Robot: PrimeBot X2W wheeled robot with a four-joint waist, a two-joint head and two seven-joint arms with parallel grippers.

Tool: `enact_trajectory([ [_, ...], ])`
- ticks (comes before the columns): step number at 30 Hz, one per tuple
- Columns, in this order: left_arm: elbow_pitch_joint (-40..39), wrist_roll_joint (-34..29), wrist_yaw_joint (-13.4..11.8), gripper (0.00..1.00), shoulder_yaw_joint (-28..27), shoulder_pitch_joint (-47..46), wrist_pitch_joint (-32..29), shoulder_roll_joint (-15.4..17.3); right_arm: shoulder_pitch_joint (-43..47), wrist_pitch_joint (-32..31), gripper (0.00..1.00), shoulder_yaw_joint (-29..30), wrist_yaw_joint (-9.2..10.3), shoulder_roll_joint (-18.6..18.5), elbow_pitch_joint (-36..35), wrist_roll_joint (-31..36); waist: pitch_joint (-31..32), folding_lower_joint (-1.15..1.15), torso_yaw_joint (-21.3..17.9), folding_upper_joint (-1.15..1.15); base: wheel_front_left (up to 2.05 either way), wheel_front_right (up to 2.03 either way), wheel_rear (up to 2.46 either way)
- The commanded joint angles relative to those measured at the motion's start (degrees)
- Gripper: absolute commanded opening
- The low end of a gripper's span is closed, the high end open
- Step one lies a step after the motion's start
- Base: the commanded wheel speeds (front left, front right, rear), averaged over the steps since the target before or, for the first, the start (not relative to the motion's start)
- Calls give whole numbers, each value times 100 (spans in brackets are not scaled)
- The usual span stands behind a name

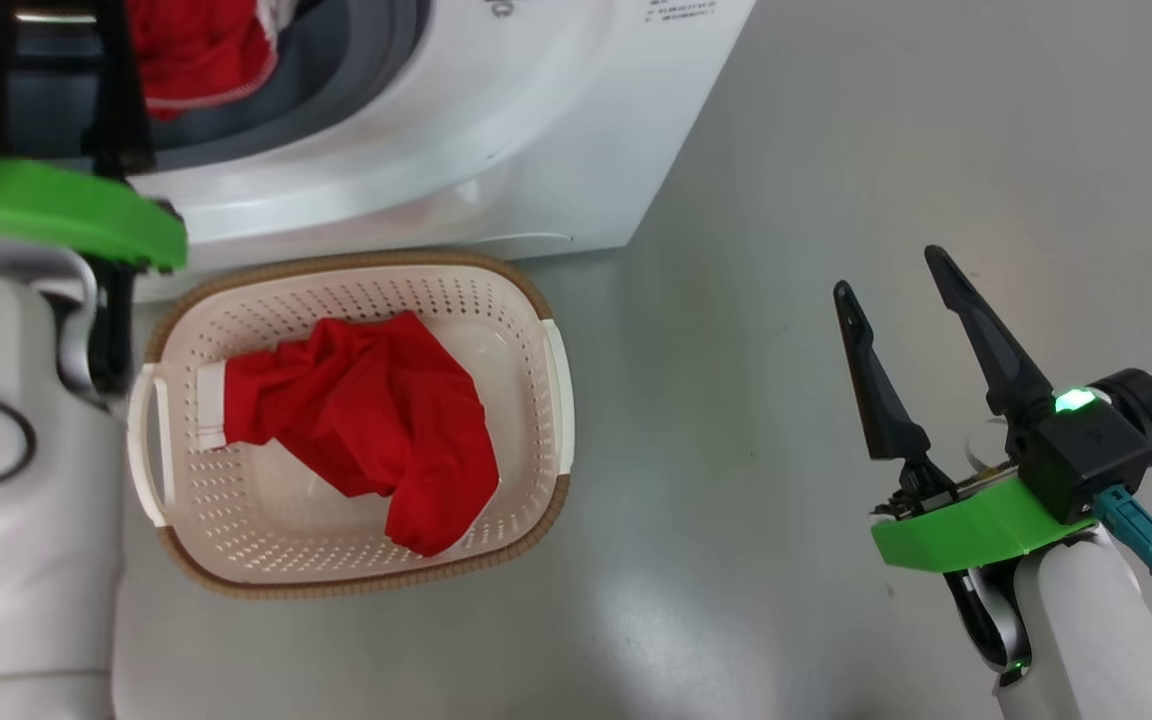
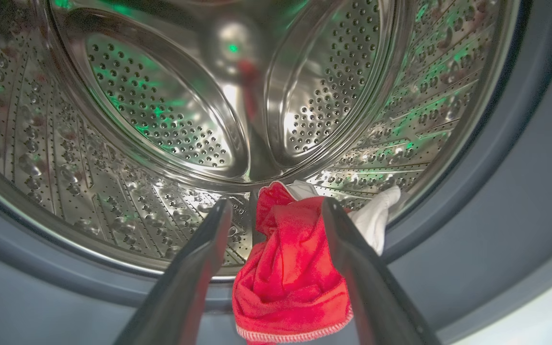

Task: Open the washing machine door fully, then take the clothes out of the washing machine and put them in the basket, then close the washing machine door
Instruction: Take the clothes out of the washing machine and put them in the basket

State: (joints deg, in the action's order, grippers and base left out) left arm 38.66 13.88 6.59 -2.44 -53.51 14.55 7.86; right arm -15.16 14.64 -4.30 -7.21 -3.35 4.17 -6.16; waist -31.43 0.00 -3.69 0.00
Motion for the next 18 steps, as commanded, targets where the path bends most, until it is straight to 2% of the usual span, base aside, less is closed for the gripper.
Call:
enact_trajectory([
  [1, 72, 19, 40, 100, -68, -255, 25, 318, -46, 36, 100, -139, -28, -23, -161, 61, -173, 0, -93, 0, 0, 0, 0],
  [4, 461, 211, 66, 100, -23, -635, -133, 364, -103, 36, 100, -185, -28, -17, -170, 56, -257, 0, -158, 0, 0, 0, 0],
  [9, 993, 838, 86, 100, 184, -1192, -833, 424, -196, 36, 100, -226, -28, -2, -184, -30, -359, 0, -285, 0, 0, 0, 0],
  [14, 1285, 1228, 88, 100, 742, -1526, -1706, 746, -230, 36, 100, -262, -28, 19, -202, -121, -420, 0, -391, 0, 0, 0, 0],
  [18, 1600, 1143, 80, 100, 985, -1743, -2126, 1034, -243, 36, 100, -336, -28, 30, -186, -181, -443, 0, -471, 0, 0, 0, 0],
])
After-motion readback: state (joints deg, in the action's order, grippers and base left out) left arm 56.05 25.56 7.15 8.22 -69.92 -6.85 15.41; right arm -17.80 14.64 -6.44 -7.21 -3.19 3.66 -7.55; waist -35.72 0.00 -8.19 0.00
